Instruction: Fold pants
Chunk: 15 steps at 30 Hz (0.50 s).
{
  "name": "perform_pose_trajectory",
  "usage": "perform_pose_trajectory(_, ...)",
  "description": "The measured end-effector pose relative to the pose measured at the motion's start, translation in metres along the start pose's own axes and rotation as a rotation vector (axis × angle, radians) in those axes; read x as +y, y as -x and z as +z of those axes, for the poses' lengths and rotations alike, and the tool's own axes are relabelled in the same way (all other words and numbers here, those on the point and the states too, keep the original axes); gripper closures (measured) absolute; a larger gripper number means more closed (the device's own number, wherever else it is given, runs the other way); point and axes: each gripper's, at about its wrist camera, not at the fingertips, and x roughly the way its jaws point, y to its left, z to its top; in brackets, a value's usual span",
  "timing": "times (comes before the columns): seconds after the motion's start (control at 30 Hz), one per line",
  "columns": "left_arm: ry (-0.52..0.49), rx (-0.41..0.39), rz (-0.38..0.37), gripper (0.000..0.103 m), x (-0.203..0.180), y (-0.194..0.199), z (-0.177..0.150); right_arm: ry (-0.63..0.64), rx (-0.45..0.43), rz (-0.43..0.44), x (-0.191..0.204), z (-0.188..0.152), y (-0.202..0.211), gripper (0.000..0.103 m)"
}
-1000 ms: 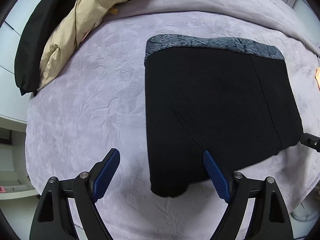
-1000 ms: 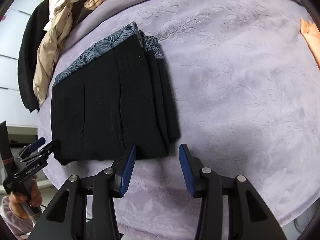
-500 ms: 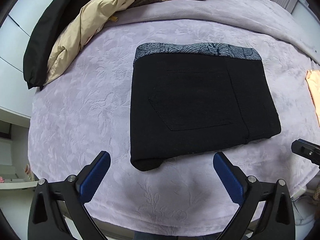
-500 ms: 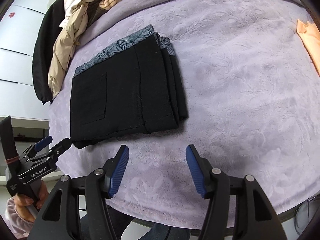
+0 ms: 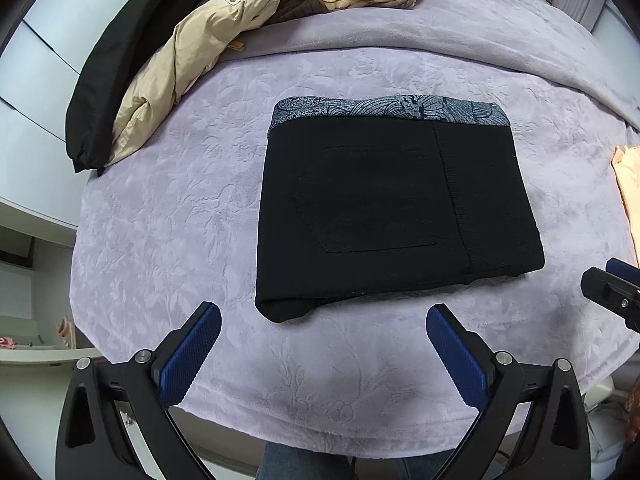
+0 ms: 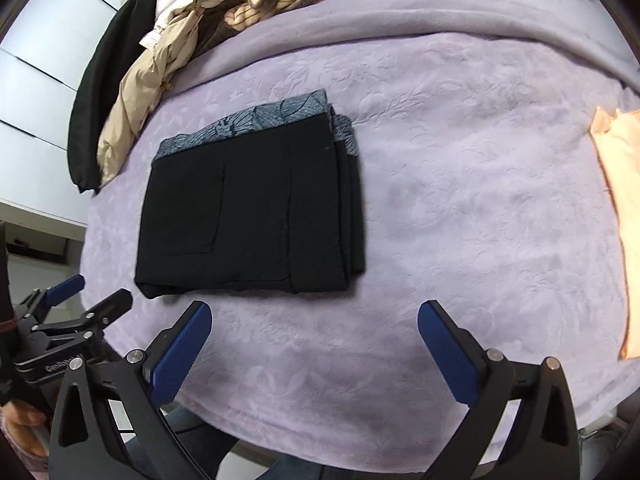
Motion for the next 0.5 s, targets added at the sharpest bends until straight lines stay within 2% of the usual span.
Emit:
perform_pose_trajectory(0.2,0.009,0.001,0.021,0.0,-0.007,0.01,-0.006,-0.01,0.023,0.05,-0.005,-0.008,0.0,0.0)
perform_pose_trajectory(0.5,-0.005,0.005,0.027,0.0,-0.015,0.018,-0.01,-0.047,0.032,0.067,-0.02,-0.016,0.004,0.0)
